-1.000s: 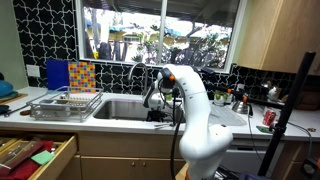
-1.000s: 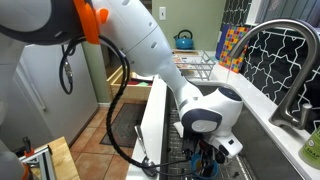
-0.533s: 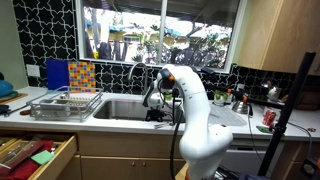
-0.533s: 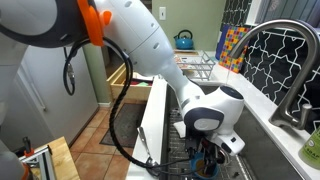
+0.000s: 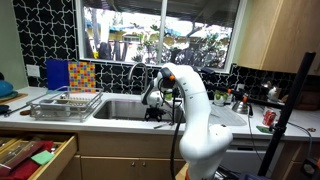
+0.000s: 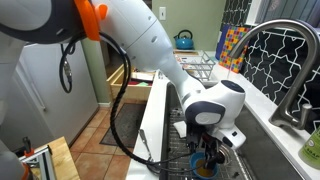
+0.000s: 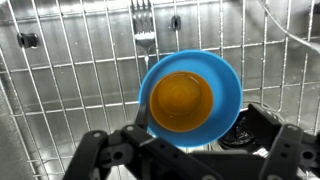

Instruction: Pick up the orange bowl from the blue bowl and put it in the sink, pick up the blue bowl and put it on the dish rack, pick up the orange bowl and put it on the dish rack

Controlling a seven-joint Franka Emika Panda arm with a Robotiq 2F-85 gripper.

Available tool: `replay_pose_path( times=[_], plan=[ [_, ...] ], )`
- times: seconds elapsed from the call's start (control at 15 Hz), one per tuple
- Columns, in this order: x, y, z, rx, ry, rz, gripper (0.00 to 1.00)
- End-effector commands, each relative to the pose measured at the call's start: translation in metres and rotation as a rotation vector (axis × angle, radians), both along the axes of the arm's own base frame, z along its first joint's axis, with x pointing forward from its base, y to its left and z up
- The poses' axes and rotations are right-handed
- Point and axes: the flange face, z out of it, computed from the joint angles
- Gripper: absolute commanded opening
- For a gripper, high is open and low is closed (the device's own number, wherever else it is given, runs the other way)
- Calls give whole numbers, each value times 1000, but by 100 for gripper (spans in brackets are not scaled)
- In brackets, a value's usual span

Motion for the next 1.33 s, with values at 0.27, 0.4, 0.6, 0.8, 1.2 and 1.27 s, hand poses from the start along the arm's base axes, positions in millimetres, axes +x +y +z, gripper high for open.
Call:
replay_pose_path(
  times=[0.27, 0.4, 0.6, 0.8, 1.2, 1.27],
  plan=[
    [20, 13, 19, 31, 12, 4, 100],
    [24, 16, 20, 33, 28, -9, 100],
    [35, 21, 19, 48, 29, -23, 100],
    [38, 16, 15, 37, 41, -31, 99],
    [31, -18, 5, 96, 56, -174, 95],
    [30, -22, 4, 111, 62, -201, 96]
  ],
)
